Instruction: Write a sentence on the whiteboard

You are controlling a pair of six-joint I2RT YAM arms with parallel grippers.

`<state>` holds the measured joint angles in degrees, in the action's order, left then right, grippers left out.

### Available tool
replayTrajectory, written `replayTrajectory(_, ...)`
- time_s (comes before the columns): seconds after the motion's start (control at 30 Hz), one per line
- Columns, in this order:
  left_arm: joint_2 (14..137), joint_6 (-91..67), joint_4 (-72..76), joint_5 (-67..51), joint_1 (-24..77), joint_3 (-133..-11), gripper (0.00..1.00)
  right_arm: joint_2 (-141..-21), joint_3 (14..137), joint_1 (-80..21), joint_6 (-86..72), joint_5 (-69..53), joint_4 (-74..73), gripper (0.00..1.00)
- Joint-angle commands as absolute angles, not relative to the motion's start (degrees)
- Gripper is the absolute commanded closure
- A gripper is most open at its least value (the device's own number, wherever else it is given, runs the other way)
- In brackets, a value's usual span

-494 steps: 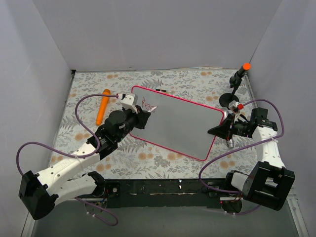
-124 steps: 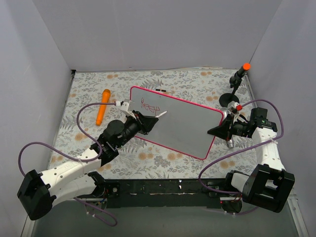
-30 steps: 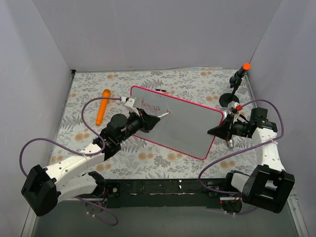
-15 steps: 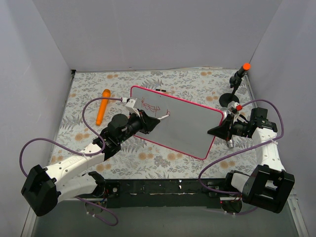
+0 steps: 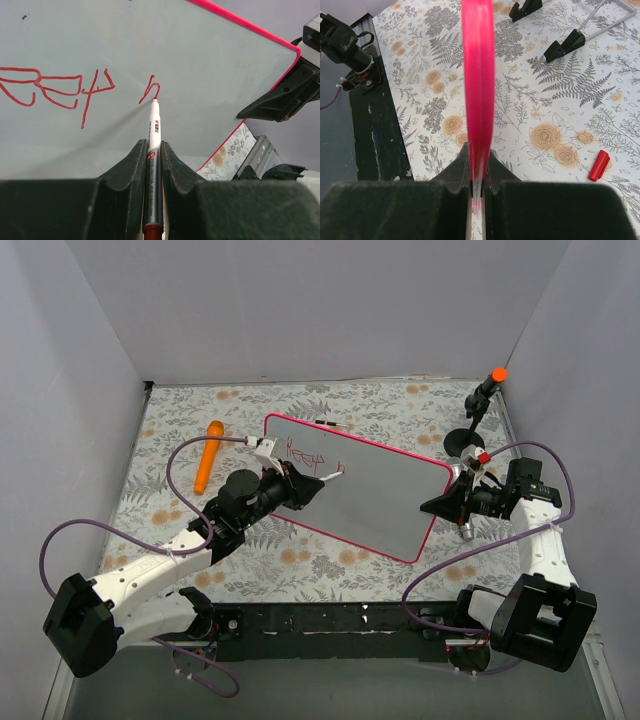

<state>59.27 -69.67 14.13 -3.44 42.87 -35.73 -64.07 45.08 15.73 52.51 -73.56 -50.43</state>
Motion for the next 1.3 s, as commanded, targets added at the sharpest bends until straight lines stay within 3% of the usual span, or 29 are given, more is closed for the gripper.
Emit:
replayTrajectory(0.0,59.6,-68.1,15.2,-1.2,42.5,-39.0,1.0,-62.9,45.1,15.6,56.1,-68.0,-48.3,0.99)
replayTrajectory(1.27,60.6,-69.7,12.0,-5.4,42.4,-36.6,1.0,-63.1,45.2,15.6,56.1,-68.0,-48.2,0.99)
